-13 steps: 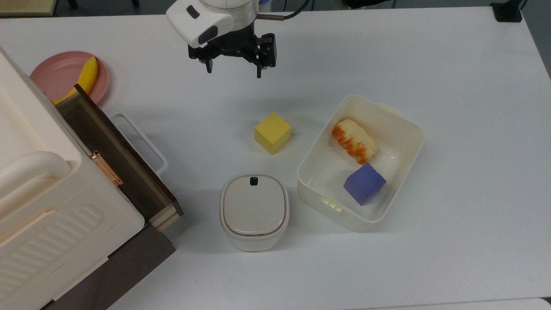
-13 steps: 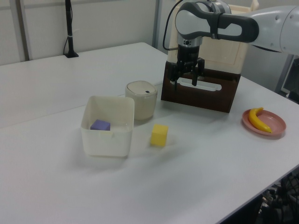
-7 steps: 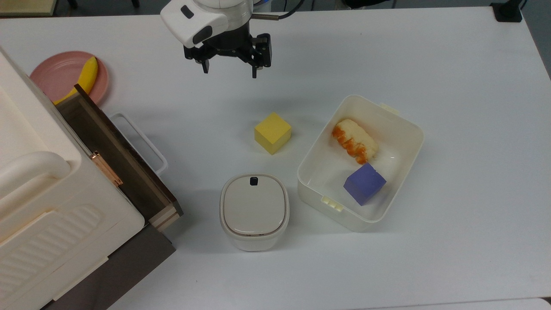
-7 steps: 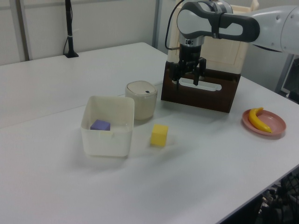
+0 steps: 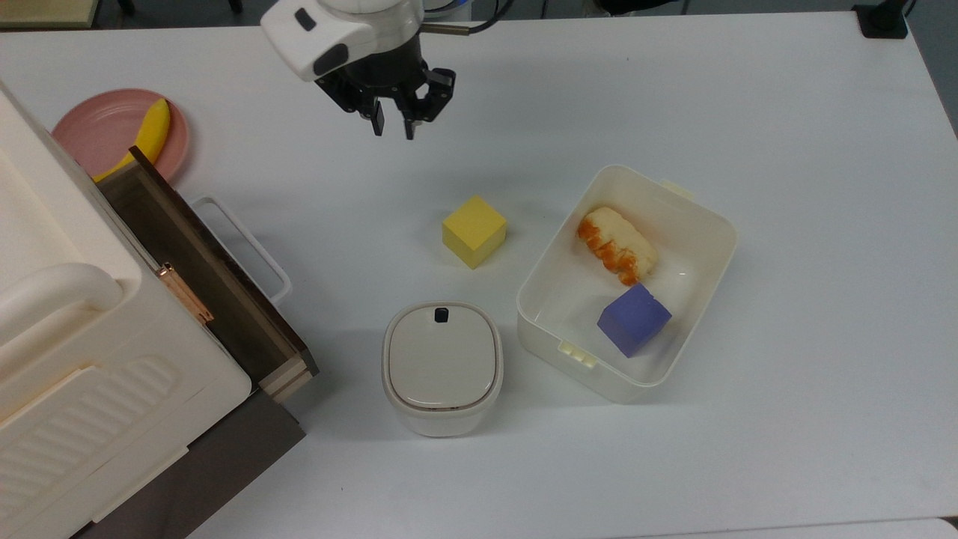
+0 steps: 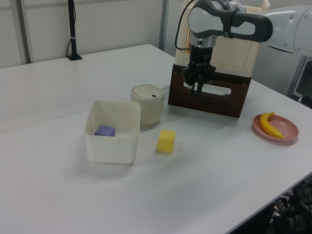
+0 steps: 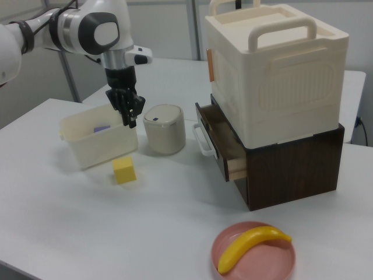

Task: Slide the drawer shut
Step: 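Move the open gripper toward the open dark brown drawer front, then lower the gripper against the drawer front and push it into the cabinet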

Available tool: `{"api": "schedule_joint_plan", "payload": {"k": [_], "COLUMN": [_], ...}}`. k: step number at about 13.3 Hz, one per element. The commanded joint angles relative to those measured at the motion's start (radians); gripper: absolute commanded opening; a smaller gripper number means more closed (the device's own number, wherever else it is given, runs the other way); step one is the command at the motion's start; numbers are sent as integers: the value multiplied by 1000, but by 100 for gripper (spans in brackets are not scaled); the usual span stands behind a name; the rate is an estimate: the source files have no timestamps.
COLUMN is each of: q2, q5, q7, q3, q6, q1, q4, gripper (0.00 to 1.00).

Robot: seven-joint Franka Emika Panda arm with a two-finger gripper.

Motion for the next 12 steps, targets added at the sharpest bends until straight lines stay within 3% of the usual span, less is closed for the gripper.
{"api": "schedule_joint_plan", "payload": {"k": [1,6,12], "q2": [2,102,191], "q5": [25,1,-64], "q7": [209,375,466], "q3": [-52,-78,-80], "q6": [95,186,338], "q1": [4,-3,-49], "q4": [-17,6,6], "gripper": [2,2,2]}}
